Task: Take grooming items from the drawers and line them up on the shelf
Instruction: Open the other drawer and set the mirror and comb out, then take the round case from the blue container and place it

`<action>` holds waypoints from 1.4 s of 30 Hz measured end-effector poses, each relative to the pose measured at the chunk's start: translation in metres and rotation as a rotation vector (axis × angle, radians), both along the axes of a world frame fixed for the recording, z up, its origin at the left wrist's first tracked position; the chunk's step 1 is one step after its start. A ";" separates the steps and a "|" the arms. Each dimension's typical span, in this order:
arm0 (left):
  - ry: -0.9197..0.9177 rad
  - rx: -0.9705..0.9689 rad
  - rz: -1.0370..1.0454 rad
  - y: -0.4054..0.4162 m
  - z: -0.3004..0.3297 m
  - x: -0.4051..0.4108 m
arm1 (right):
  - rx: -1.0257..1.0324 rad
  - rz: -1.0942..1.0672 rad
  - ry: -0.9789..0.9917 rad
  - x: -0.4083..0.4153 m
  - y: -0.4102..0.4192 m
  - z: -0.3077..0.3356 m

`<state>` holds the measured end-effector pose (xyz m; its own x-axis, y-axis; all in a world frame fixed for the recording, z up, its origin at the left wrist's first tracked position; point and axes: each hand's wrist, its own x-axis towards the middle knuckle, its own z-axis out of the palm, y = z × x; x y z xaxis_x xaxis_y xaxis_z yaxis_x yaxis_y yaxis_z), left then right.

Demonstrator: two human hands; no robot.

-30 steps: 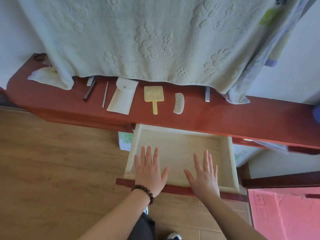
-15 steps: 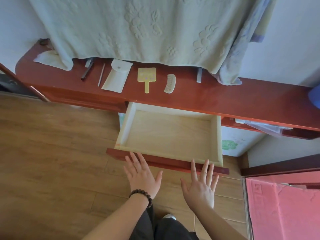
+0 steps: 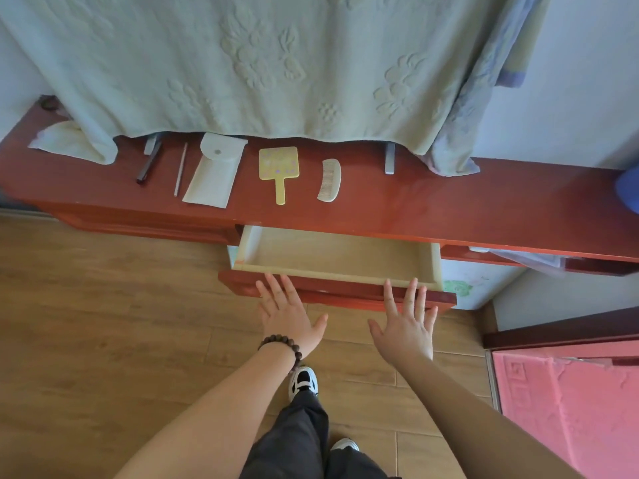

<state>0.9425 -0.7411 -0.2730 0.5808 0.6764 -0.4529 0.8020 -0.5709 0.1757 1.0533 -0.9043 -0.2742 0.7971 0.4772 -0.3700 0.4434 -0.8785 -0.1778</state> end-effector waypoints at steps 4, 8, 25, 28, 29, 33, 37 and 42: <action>-0.018 -0.003 -0.003 0.016 -0.004 0.019 | 0.261 -0.366 0.022 -0.005 0.022 0.005; -0.132 0.018 0.061 0.020 -0.009 0.035 | 0.401 -0.717 0.258 -0.001 0.053 0.001; -0.255 -0.130 0.543 0.070 -0.015 0.081 | 0.464 -0.824 0.241 0.063 0.110 -0.014; -0.258 -0.118 0.520 0.081 -0.018 0.088 | 0.467 -0.815 0.228 0.076 0.118 -0.015; -0.251 -0.107 0.512 0.084 -0.018 0.090 | 0.467 -0.815 0.227 0.079 0.120 -0.015; -0.264 -0.104 0.500 0.087 -0.021 0.094 | 0.453 -0.818 0.221 0.085 0.123 -0.017; -0.297 -0.129 0.473 0.085 -0.023 0.087 | 0.443 -0.812 0.201 0.084 0.122 -0.017; -0.258 -0.098 0.163 0.056 -0.009 0.073 | 0.400 -0.748 0.212 0.080 0.107 -0.005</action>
<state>1.0150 -0.6850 -0.2821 0.5729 0.7301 -0.3726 0.8031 -0.4091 0.4332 1.1337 -0.7972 -0.2795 0.8863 -0.0183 -0.4628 -0.3023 -0.7799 -0.5480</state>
